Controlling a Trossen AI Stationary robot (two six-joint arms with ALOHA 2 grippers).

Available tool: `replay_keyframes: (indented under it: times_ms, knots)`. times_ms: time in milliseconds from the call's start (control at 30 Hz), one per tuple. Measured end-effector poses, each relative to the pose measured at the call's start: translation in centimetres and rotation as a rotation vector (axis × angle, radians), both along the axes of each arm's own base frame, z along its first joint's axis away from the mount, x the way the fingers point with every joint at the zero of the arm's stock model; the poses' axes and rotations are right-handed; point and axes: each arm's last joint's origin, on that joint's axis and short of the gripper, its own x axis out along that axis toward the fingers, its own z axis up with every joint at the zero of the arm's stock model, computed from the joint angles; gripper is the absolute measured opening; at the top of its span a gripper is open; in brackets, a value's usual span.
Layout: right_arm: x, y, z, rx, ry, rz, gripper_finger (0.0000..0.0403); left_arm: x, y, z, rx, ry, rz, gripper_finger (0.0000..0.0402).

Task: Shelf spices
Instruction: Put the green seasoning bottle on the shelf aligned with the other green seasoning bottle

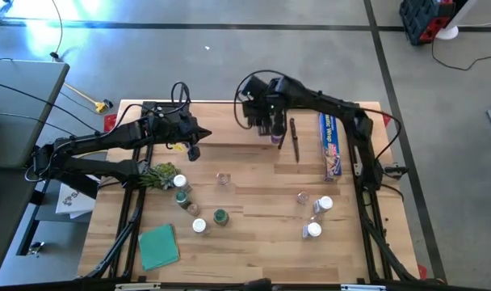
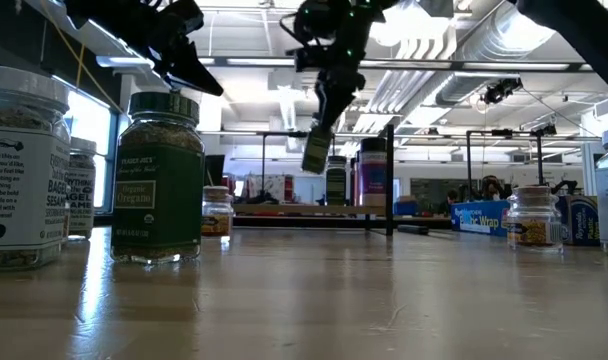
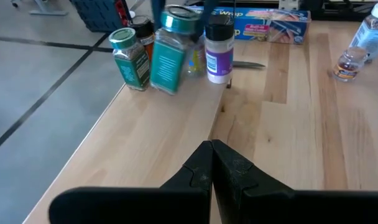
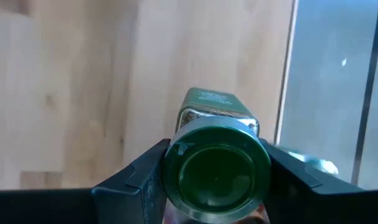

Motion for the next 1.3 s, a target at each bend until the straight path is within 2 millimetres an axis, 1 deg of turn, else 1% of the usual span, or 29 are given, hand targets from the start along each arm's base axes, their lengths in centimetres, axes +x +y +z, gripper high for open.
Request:
replay_keyframes:
  times_ms: [100,200,333,500,600,700,900,1133,1300]
  knots:
    - [-0.7,-1.3,-0.2,0.025,0.007,-0.026,0.0191,0.0,0.0,0.0,0.001,-0.004,0.000,0.0001]
    - [-1.0,-2.0,-0.4,0.056,0.011,-0.035,0.0191,0.0,0.0,0.0,0.001,-0.004,0.000,0.0001]
    - [-1.0,-2.4,-1.2,0.063,0.046,-0.007,0.0191,0.0,0.0,0.1,-0.005,-0.009,0.005,0.0001]
    - [-0.7,-2.5,-3.2,0.110,0.132,-0.001,0.0191,0.0,0.0,0.1,-0.016,-0.018,0.012,0.0001]
    - [-0.5,-2.5,-3.6,0.113,0.140,0.001,0.0191,0.0,0.0,0.1,-0.016,-0.019,0.012,0.0001]
    - [-0.6,-2.9,-3.8,0.114,0.143,-0.003,0.0192,0.0,0.0,0.1,-0.016,-0.018,0.012,0.0001]
    - [-0.6,-3.6,-4.0,0.102,0.127,-0.016,0.0213,0.0,0.0,0.1,-0.016,-0.019,0.012,0.0001]
    - [-0.9,-4.2,-4.0,0.106,0.124,-0.039,0.0213,0.0,0.0,0.1,-0.017,-0.018,0.012,0.0001]
    - [-0.9,-4.2,-3.9,0.103,0.125,-0.034,0.0214,0.0,0.0,0.1,-0.017,-0.018,0.012,0.0001]
